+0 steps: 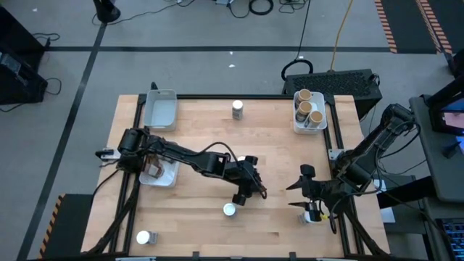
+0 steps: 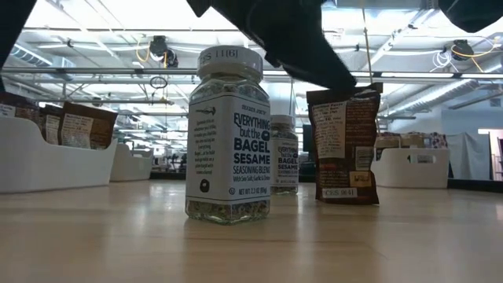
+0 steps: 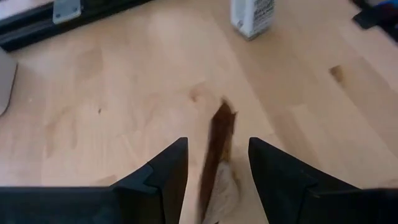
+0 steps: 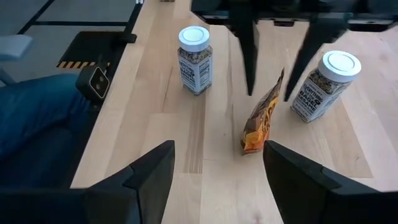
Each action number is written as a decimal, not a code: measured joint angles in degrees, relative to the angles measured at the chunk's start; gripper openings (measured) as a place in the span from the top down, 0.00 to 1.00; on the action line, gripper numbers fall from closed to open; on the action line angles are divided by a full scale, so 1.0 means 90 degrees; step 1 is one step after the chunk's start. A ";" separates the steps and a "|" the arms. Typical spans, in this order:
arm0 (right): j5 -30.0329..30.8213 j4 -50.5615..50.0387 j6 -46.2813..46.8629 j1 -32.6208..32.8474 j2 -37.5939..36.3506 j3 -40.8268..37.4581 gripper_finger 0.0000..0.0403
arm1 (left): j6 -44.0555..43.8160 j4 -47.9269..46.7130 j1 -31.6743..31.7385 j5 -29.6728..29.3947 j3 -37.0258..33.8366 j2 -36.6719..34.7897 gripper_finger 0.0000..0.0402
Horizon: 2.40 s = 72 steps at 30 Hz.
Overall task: Sort spices by type
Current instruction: Put the orange seasoning pack into the left white bin
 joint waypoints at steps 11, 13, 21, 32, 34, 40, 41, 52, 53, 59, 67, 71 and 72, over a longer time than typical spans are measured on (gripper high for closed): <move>0.0101 -0.0002 -0.0063 0.0000 0.0000 0.0000 0.44 | -0.0335 -0.0308 0.0188 0.0298 -0.0002 0.0002 0.57; 0.0149 -0.0001 -0.0066 0.0000 0.0000 0.0000 0.44 | -0.0336 -0.0352 0.0196 0.0328 -0.0002 0.0002 0.57; 0.0225 -0.0005 -0.0068 0.0000 0.0000 0.0000 0.44 | -0.0336 -0.0373 0.0188 0.0357 -0.0005 0.0002 0.57; 0.0285 -0.0009 -0.0090 0.0000 0.0000 0.0000 0.44 | -0.0505 -0.0390 0.0193 0.0385 -0.0017 0.0177 0.57; 0.0284 -0.0010 -0.0087 0.0000 0.0000 0.0002 0.44 | -0.0503 -0.0266 0.0193 0.0432 -0.0015 0.0275 0.57; 0.0287 -0.0038 -0.0087 0.0000 0.0002 0.0005 0.44 | -0.0500 -0.0247 0.0193 0.0435 -0.0015 0.0460 0.57; 0.0285 -0.0051 -0.0087 0.0000 0.0002 0.0005 0.44 | -0.0497 -0.0242 0.0193 0.0435 -0.0015 0.0464 0.57; 0.0284 -0.0063 -0.0087 0.0000 0.0002 0.0005 0.44 | -0.0494 -0.0190 0.0198 0.0435 -0.0015 0.0464 0.80; 0.0284 -0.0063 -0.0087 0.0000 0.0002 0.0005 0.44 | -0.0494 -0.0192 0.0198 0.0436 -0.0015 0.0464 0.82; 0.0284 -0.0075 -0.0088 0.0000 0.0002 0.0005 0.44 | -0.0494 -0.0208 0.0198 0.0440 -0.0012 0.0441 0.97; 0.0279 -0.0104 -0.0087 0.0000 0.0002 0.0005 0.44 | -0.0564 -0.0414 0.0180 0.0503 0.0005 -0.0100 0.97; 0.0279 -0.0141 -0.0075 0.0000 0.0000 0.0005 0.44 | -0.1264 -0.0582 0.0176 0.0522 0.0010 -0.0672 0.97; 0.0282 -0.0130 -0.0067 0.0000 0.0000 0.0005 0.44 | -0.1526 -0.0736 0.0177 0.0525 0.0010 -0.0838 0.97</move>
